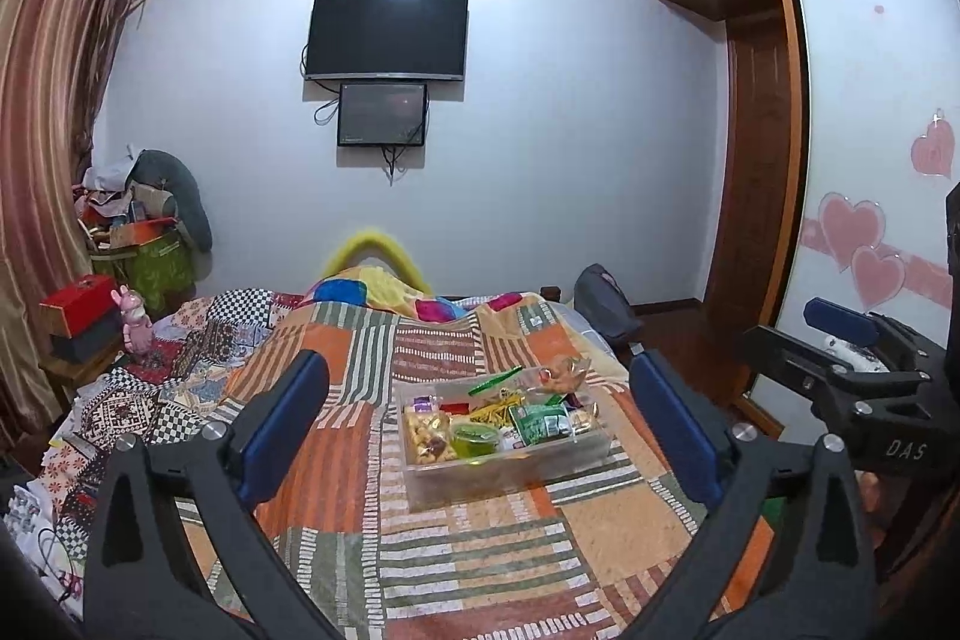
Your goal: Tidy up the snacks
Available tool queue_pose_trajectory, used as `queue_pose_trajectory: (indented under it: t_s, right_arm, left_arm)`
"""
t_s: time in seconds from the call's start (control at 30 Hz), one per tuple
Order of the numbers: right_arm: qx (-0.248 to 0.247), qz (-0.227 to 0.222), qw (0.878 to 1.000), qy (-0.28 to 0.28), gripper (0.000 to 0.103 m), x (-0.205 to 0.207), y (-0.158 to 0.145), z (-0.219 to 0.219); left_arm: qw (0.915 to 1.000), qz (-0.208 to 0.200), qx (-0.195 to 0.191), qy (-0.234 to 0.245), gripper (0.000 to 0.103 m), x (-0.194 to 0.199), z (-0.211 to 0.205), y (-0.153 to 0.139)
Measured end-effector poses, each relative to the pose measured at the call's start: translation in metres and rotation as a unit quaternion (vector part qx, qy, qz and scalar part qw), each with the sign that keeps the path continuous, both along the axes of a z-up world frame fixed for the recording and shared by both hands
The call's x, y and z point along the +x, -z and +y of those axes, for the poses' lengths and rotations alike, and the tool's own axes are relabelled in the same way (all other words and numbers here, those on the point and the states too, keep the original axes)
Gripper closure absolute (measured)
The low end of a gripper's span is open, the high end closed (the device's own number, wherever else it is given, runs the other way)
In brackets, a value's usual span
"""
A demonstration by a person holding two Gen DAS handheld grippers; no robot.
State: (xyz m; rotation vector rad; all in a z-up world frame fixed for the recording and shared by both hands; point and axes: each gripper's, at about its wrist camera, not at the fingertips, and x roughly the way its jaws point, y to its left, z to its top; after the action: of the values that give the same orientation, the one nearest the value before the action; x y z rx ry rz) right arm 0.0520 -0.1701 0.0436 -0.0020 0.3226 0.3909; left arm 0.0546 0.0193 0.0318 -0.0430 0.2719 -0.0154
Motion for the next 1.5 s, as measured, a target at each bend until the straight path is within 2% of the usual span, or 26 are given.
queue_pose_trajectory:
  t_s: [1.5]
  right_arm:
    - [-0.020,-0.002,1.000,0.002,0.000,-0.0060,0.0045,0.0003]
  left_arm:
    - [0.9995,0.017,-0.021,0.019,0.000,0.0031,0.0001,0.0065]
